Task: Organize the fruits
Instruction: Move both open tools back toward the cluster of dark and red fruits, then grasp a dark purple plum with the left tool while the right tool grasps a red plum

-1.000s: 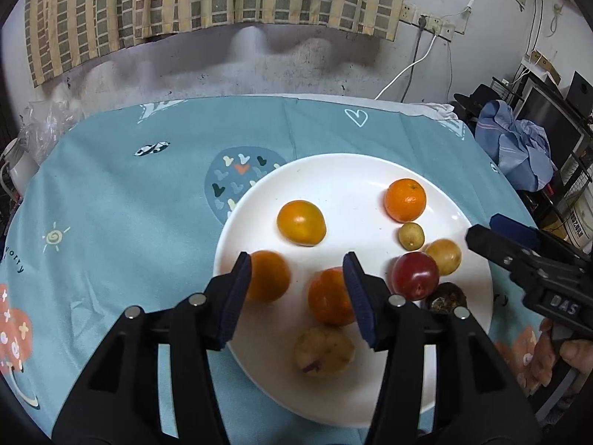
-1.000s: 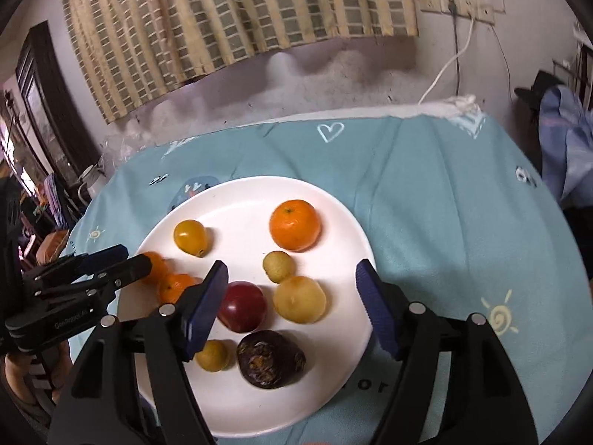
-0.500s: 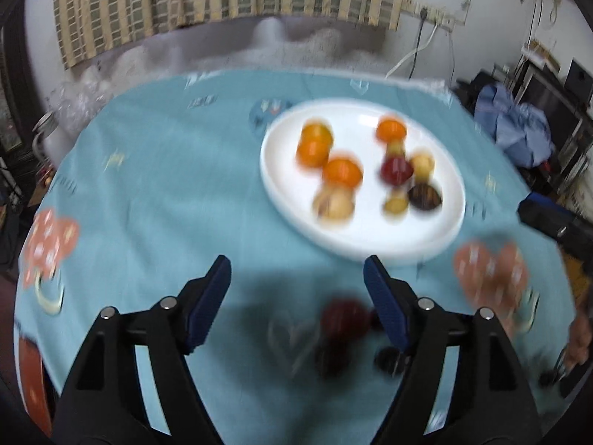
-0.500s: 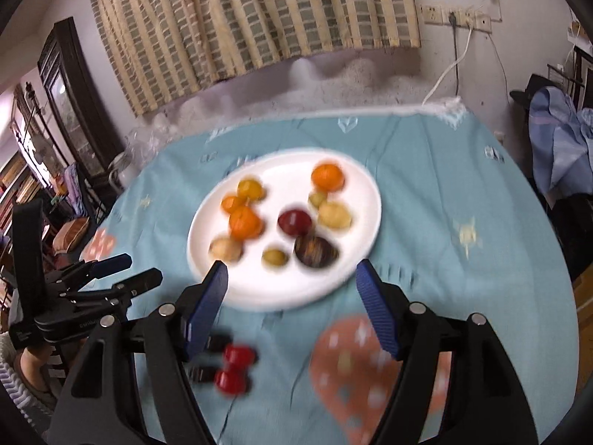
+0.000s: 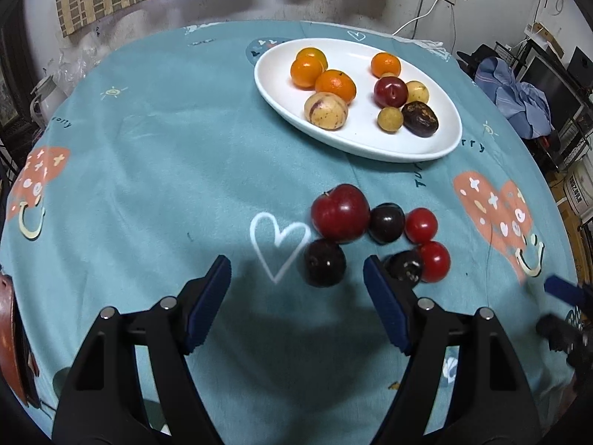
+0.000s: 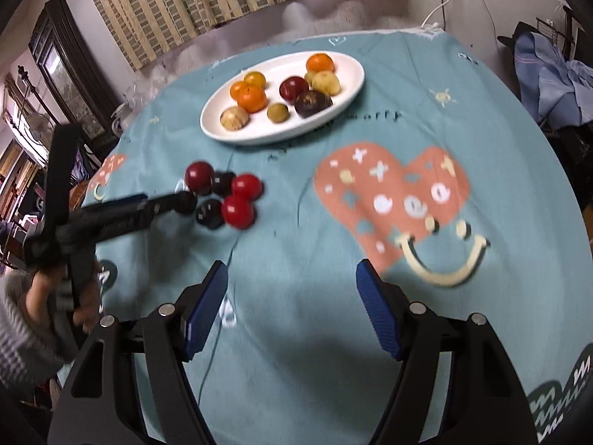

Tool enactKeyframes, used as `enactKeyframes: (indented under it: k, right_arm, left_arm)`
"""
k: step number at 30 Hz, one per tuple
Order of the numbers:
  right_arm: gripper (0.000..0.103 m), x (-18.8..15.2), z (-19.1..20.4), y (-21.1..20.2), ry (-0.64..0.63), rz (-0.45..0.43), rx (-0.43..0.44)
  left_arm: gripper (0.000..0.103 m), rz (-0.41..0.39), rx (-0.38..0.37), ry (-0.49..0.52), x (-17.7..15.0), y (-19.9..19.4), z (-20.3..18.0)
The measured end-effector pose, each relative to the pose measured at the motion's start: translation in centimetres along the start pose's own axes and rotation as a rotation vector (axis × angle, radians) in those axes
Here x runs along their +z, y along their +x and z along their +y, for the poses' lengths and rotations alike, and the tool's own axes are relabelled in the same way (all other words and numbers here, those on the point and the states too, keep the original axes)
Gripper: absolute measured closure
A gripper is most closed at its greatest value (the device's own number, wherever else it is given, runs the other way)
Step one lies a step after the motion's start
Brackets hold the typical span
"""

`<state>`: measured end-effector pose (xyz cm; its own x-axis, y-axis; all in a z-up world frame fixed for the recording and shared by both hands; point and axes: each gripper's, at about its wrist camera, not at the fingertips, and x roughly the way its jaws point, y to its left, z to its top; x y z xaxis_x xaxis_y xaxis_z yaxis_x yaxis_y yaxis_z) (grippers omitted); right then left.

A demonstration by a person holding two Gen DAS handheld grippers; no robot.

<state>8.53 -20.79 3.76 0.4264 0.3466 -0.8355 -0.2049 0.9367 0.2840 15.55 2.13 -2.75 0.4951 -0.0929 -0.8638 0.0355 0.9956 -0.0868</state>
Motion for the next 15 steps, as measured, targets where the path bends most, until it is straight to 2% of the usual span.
enactKeyframes:
  k: [3,6,9,11,13,15]
  right_arm:
    - [0.031,-0.5,0.0,-0.2,0.012,0.0,-0.005]
    - [0.031,-1.0,-0.2,-0.4,0.023,-0.003,-0.019]
    - [0.031,-1.1,-0.5,-0.6,0.038,-0.004,-0.025]
    - [0.031,-1.1,-0.5,-0.6,0.038,-0.004,-0.026]
    - [0.031,-1.0,-0.2,-0.7,0.029,-0.007,-0.026]
    - [0.031,-0.8,0.2,-0.6,0.008,-0.015,-0.026]
  left_arm:
    - [0.029,0.013,0.004,0.001,0.3,0.8,0.0]
    - [0.035,0.028,-0.012,0.003,0.4,1.5,0.2]
    - [0.049,0.037,-0.051,0.016,0.3,1.9,-0.2]
    - [0.066,0.045,-0.078,0.029,0.2,2.2,-0.6]
    - [0.073,0.044,-0.078,0.054,0.0,2.2,-1.2]
    - [0.076,0.043,-0.089,0.056,-0.2,1.9,-1.4]
